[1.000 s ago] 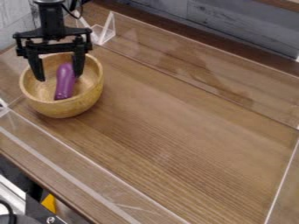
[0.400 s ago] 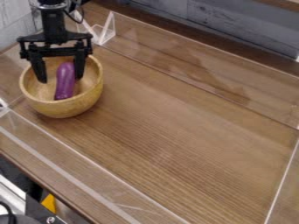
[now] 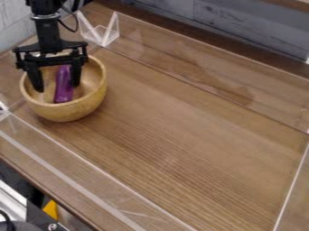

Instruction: Remove the purple eggplant from inside the brown bowl and put it on the table

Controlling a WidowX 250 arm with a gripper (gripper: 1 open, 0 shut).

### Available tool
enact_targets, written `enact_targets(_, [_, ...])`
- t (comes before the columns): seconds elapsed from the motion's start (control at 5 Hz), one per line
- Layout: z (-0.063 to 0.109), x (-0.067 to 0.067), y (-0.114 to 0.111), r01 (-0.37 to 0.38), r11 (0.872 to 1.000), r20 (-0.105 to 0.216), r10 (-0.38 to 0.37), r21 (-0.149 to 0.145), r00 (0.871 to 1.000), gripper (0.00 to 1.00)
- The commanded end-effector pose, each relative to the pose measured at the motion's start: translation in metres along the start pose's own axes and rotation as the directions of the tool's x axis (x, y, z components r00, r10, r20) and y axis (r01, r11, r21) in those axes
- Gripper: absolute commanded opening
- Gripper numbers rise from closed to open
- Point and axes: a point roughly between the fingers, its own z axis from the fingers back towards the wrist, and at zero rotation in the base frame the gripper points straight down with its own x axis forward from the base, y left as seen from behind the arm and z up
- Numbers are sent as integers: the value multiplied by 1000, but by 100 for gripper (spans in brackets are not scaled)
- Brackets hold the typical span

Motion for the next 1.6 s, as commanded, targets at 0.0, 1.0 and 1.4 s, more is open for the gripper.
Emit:
enact_targets(0.0, [7,11,2,7,1000,58,-7,-9,998,100])
enact_targets(1.0, [41,-18,-16,-123,989,30,126,-78,992,0])
enact_targets(1.4, [62,-59,-49,0,996,35,3,-84,999,0])
